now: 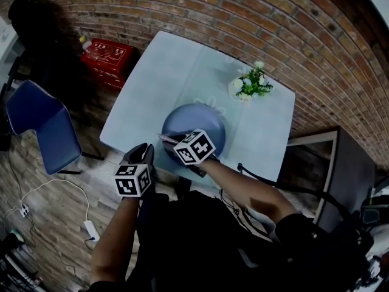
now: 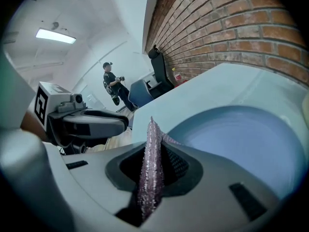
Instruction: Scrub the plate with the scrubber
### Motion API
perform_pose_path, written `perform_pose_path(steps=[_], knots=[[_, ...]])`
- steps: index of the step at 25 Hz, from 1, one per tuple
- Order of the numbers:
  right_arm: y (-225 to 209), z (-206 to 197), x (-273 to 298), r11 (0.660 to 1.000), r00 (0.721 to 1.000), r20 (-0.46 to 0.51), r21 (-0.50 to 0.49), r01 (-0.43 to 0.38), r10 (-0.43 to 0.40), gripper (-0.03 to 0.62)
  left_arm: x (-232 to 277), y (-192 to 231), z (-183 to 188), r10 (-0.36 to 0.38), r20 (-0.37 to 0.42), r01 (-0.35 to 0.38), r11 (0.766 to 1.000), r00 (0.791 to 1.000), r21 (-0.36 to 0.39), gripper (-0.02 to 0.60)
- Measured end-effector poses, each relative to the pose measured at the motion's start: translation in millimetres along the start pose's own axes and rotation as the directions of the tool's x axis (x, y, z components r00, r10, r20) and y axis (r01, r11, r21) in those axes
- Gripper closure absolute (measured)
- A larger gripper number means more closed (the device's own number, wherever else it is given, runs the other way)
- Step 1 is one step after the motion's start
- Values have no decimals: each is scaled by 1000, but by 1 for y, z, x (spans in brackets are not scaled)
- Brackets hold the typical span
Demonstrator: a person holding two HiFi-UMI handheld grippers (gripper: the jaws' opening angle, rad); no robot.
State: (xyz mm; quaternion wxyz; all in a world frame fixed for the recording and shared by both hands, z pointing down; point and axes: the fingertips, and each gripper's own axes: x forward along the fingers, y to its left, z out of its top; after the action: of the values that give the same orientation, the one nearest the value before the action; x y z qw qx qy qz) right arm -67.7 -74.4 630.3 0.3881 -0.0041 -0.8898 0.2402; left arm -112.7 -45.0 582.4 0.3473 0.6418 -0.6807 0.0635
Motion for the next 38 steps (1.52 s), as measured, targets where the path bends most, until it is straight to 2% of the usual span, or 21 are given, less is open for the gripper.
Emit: perform_pose_path(steps=[10,19,24,29,35,38], knots=[[18,-31,-4,992,992,-74,-71,-104,99,522,6,3,4,10,8,-10,1000,1000,-15,505],[31,-54,-19,974,972,-171,-131,-186,163,522,14,-1,8,0,-4,0,1000,1000,0,508],[31,-65,-29,965,966,-197,-167,-204,170,522,21,-6,9,-14,-12,14,1000,1000,15,508],[35,-75,-37,942,953,-250,-243,-231,170,522,29,-13,11,-36,-21,37,999,999,35,509],[30,-76,-47,942,954,-249,-246,-229,166,522,40,-20,10,-68,-44,70,996,997,58,509],[25,-74,-53,954,958,-237,-212,-211,160,522,47,-23,11,-88,-60,93,993,994,74,509]])
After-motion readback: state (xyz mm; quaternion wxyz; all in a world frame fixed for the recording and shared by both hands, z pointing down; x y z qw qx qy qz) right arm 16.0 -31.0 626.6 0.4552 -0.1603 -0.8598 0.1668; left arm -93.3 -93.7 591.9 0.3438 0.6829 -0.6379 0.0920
